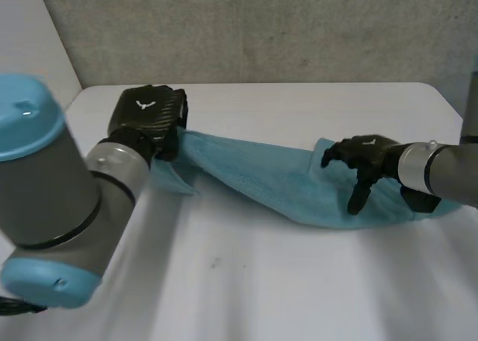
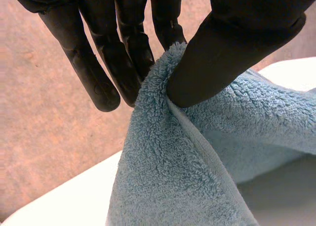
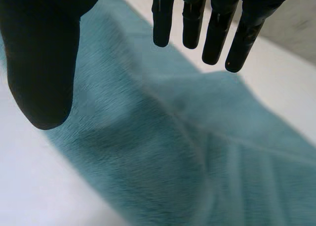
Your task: Fold the laundry
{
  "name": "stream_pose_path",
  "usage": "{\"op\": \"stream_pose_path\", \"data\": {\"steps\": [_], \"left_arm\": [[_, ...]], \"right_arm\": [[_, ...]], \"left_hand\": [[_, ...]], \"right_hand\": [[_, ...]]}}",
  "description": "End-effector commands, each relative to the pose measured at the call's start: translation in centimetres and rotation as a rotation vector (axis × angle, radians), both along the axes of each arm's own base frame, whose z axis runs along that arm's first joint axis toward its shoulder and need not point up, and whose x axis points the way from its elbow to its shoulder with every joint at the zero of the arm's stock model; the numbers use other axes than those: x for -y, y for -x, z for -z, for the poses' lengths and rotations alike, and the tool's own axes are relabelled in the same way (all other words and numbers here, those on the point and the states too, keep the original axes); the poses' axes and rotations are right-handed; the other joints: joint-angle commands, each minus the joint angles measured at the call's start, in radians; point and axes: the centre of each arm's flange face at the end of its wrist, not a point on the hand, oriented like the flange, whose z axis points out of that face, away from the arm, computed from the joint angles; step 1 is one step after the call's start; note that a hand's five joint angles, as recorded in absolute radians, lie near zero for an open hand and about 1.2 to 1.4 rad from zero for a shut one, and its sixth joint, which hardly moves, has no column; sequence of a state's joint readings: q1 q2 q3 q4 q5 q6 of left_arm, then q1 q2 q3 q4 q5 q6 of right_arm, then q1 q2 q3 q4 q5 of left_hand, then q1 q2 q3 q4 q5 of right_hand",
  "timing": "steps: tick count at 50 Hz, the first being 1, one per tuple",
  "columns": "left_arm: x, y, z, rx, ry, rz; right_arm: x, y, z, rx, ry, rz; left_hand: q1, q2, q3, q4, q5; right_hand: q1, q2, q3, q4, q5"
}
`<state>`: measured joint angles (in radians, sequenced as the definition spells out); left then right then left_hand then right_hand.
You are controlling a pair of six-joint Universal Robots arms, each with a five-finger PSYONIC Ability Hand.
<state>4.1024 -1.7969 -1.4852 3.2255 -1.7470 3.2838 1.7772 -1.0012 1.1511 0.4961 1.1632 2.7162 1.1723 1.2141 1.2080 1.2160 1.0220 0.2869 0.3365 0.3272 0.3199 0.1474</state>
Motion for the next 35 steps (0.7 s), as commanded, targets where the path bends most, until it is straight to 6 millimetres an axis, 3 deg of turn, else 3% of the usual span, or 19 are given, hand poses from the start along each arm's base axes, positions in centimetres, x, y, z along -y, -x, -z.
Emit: {"op": "stream_pose_path", "data": {"steps": [1, 8, 10, 11, 12, 13, 14, 15, 17, 20, 22, 23, 25, 26, 27, 28, 30, 34, 35], "left_arm": [[-1.2, -1.2, -0.4, 0.000, 0.001, -0.007], [-1.7, -2.2, 0.1, -0.008, 0.015, -0.024], [-1.5, -2.3, 0.3, -0.008, 0.015, -0.032], [-1.1, -2.5, 0.3, -0.011, 0.020, -0.042], [-1.1, -2.5, 0.3, -0.011, 0.020, -0.043], [-0.5, -2.8, 0.4, -0.013, 0.025, -0.055], [0.1, -2.8, 0.4, -0.015, 0.039, -0.056], [0.1, -2.8, 0.4, -0.015, 0.039, -0.056], [2.3, -2.3, 0.6, -0.008, 0.089, -0.045], [3.9, -1.9, 0.0, -0.004, 0.151, -0.040], [7.2, -1.0, -2.5, 0.004, 0.302, -0.057], [7.2, -1.0, -2.5, 0.004, 0.302, -0.057], [9.6, 0.0, -6.4, -0.030, 0.468, -0.070], [9.6, 0.0, -6.4, -0.031, 0.469, -0.070], [10.5, 0.3, -9.0, -0.077, 0.564, -0.085], [10.5, 0.3, -9.0, -0.077, 0.565, -0.085], [11.1, 0.5, -13.1, -0.161, 0.729, -0.102], [11.5, 0.0, -14.8, -0.206, 0.826, -0.126], [11.6, 0.0, -14.5, -0.208, 0.827, -0.126]], "right_arm": [[1.6, -0.6, 2.2, -0.018, -0.070, -0.042], [2.6, -0.7, 6.0, -0.111, -0.106, -0.094], [2.8, -0.7, 6.3, -0.118, -0.103, -0.101], [3.1, -0.9, 6.3, -0.110, -0.095, -0.103], [3.1, -0.9, 6.3, -0.110, -0.095, -0.103], [3.6, -1.0, 5.9, -0.100, -0.067, -0.097], [4.4, -1.2, 5.1, -0.081, -0.016, -0.083], [4.4, -1.2, 5.1, -0.080, -0.016, -0.083], [7.1, -1.7, 2.3, -0.005, 0.159, -0.006], [8.6, -1.8, -0.2, 0.052, 0.271, 0.044], [9.9, -1.9, -8.1, 0.193, 0.545, 0.108], [9.9, -1.9, -8.1, 0.193, 0.546, 0.108], [9.6, -1.7, -15.4, 0.334, 0.819, 0.145], [9.6, -1.7, -15.4, 0.335, 0.821, 0.145], [9.5, -1.3, -17.7, 0.385, 0.938, 0.178], [9.5, -1.3, -17.7, 0.385, 0.939, 0.178], [8.3, -0.5, -20.1, 0.446, 1.098, 0.226], [6.2, 0.1, -20.2, 0.451, 1.146, 0.224], [5.5, 0.3, -19.0, 0.422, 1.108, 0.207]], "left_hand": [[0.224, 0.182, 0.188, 0.180, 0.200], [0.224, 0.182, 0.188, 0.180, 0.200], [0.224, 0.182, 0.188, 0.180, 0.200], [0.224, 0.182, 0.188, 0.180, 0.200], [0.224, 0.182, 0.188, 0.180, 0.200], [0.224, 0.182, 0.188, 0.180, 0.200], [0.224, 0.182, 0.188, 0.180, 0.200], [0.224, 0.182, 0.188, 0.180, 0.200], [0.224, 0.182, 0.188, 0.180, 0.200], [0.224, 0.182, 0.188, 0.180, 0.200], [0.224, 0.182, 0.188, 0.180, 0.200], [0.224, 0.182, 0.188, 0.180, 0.200], [0.224, 0.182, 0.188, 0.180, 0.200], [0.224, 0.182, 0.188, 0.180, 0.200], [0.224, 0.182, 0.188, 0.180, 0.200], [0.224, 0.182, 0.188, 0.180, 0.200], [0.224, 0.182, 0.188, 0.180, 0.200], [0.224, 0.182, 0.188, 0.180, 0.200], [0.224, 0.182, 0.188, 0.180, 0.200]], "right_hand": [[0.045, -0.005, 0.004, 0.012, 0.010], [0.123, 0.074, 0.083, 0.090, 0.088], [0.285, 0.236, 0.245, 0.252, 0.250], [0.564, 0.515, 0.524, 0.531, 0.529], [0.567, 0.518, 0.527, 0.534, 0.532], [0.945, 0.895, 0.905, 0.912, 0.910], [1.108, 1.058, 1.067, 1.075, 1.073], [1.109, 1.060, 1.069, 1.076, 1.074], [1.109, 1.060, 1.069, 1.076, 1.074], [1.109, 1.060, 1.069, 1.076, 1.074], [1.109, 1.060, 1.069, 1.076, 1.074], [1.109, 1.060, 1.069, 1.076, 1.074], [1.109, 1.060, 1.069, 1.076, 1.074], [1.109, 1.060, 1.069, 1.076, 1.074], [1.109, 1.060, 1.069, 1.076, 1.074], [1.109, 1.060, 1.069, 1.076, 1.074], [1.109, 1.060, 1.069, 1.076, 1.074], [1.109, 1.060, 1.069, 1.076, 1.074], [1.109, 1.060, 1.069, 1.076, 1.074]]}}
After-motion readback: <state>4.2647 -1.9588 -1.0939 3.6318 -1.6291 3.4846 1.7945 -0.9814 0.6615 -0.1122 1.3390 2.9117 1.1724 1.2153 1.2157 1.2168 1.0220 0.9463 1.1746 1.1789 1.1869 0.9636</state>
